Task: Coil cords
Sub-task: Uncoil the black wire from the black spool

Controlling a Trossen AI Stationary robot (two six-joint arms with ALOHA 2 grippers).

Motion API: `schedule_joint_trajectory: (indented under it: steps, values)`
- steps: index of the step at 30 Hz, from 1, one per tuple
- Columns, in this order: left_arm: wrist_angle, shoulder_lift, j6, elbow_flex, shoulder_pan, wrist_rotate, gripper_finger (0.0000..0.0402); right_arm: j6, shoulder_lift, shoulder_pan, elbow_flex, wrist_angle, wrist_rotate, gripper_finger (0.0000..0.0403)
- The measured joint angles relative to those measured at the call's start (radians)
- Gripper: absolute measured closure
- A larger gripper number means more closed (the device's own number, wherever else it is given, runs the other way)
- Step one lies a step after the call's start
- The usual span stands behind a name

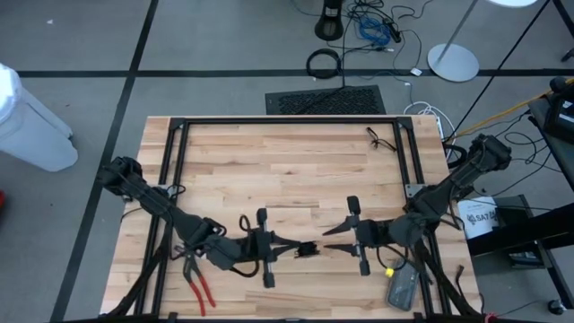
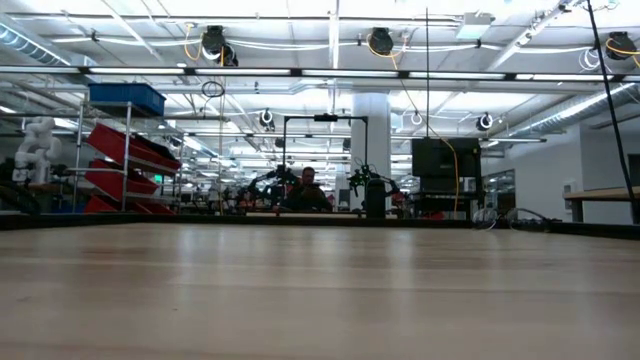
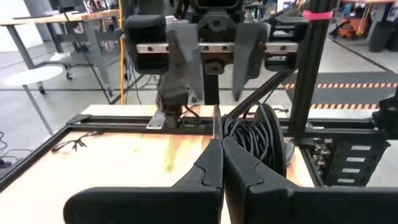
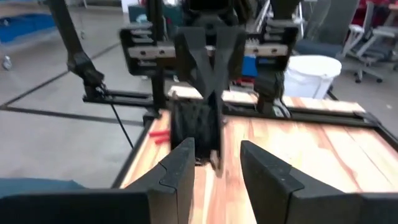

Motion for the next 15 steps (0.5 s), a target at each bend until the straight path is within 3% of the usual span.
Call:
schedule_joint_trajectory:
  steps: [6,15]
  values:
    - [0.000,0.026,0.003,0.000,0.009,0.036,0.0401,0.013,0.000,-0.019,0.000,-0.002,-0.073,0.0285]
    - [0.047,0.031,0.000,0.000,0.018,0.076,0.0401,-0.024,0.034,-0.022,0.000,0.003,-0.093,0.0284]
